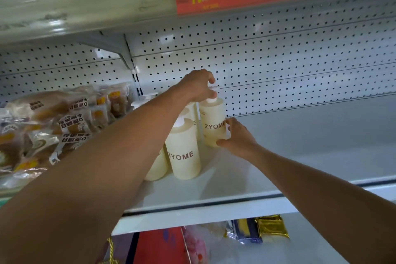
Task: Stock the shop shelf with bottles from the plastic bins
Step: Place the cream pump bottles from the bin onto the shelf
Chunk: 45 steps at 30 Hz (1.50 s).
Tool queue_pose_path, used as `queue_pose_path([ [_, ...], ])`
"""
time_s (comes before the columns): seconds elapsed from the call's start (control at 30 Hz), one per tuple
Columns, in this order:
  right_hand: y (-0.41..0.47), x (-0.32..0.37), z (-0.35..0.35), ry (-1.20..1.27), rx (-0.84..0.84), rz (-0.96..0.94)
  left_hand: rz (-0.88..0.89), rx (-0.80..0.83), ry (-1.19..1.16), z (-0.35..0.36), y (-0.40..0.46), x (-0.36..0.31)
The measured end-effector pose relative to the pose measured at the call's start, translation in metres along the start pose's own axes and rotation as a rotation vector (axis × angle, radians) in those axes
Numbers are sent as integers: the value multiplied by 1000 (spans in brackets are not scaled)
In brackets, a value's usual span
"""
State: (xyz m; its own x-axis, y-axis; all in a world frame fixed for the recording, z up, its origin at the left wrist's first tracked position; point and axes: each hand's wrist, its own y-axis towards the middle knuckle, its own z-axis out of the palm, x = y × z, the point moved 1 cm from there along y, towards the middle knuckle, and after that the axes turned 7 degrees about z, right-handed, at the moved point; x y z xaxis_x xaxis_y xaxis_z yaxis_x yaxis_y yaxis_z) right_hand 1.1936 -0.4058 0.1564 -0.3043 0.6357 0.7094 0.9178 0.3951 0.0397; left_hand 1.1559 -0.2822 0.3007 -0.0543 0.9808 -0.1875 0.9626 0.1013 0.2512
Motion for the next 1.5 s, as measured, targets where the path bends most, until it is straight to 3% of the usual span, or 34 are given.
queue_pose_path([
  [0.2, -40, -21, -47, -347, -92, -101, 76, -169, 209, 1, -35, -30],
  [0.37, -82, -48, -92, -526, -136, -224, 128, -192, 270, 19, -80, -73],
  [0.87, -204, -188, -162, -547, -149, -263, 47, -33, 24, 156, -189, -208],
  [1.13, -252, -299, -121, -484, 133, -105, -136, 266, -167, 283, -261, -238],
  [1.3, -272, -375, -70, -481, 364, 59, -283, 494, -343, 363, -292, -242],
  [1.5, -286, -450, 1, -374, 530, 280, -355, 673, -512, 456, -303, -236],
])
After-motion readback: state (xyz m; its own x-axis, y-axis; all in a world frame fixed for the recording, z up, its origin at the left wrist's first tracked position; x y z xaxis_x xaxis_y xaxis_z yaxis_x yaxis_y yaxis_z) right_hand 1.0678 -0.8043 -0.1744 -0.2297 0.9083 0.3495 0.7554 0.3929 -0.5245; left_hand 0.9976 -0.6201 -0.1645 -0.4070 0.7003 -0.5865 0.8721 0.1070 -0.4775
